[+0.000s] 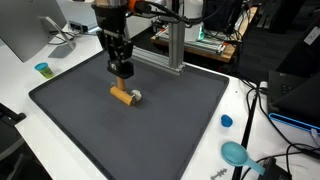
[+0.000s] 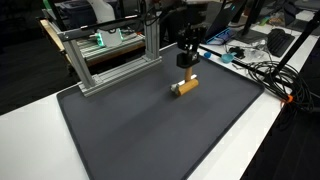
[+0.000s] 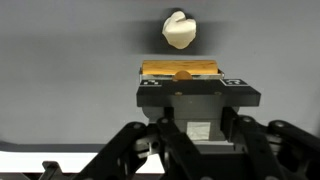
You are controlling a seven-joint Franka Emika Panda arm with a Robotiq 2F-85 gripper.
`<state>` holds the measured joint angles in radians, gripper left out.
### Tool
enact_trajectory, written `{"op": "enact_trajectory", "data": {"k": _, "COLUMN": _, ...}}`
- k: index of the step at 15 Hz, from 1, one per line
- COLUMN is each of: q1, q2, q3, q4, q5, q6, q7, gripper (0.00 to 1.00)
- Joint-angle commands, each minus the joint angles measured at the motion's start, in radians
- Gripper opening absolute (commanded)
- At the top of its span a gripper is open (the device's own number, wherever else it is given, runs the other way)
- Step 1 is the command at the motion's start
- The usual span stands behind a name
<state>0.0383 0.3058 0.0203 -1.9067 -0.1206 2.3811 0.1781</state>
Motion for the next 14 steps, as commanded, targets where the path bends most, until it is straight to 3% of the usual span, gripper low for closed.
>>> {"op": "enact_trajectory", "data": {"k": 1, "q1": 0.011, "q2": -0.113, "q3": -0.005, "q4": -0.077, "q5": 0.004, "q6": -0.026, "q7": -0.023, "gripper": 0.22}}
{"op": "enact_trajectory", "data": {"k": 14, "q1": 0.021, "q2": 0.031, "q3": 0.005, "q4": -0.01, "q5": 0.023, "q6": -0.136, "q7": -0.04, "gripper": 0.22}}
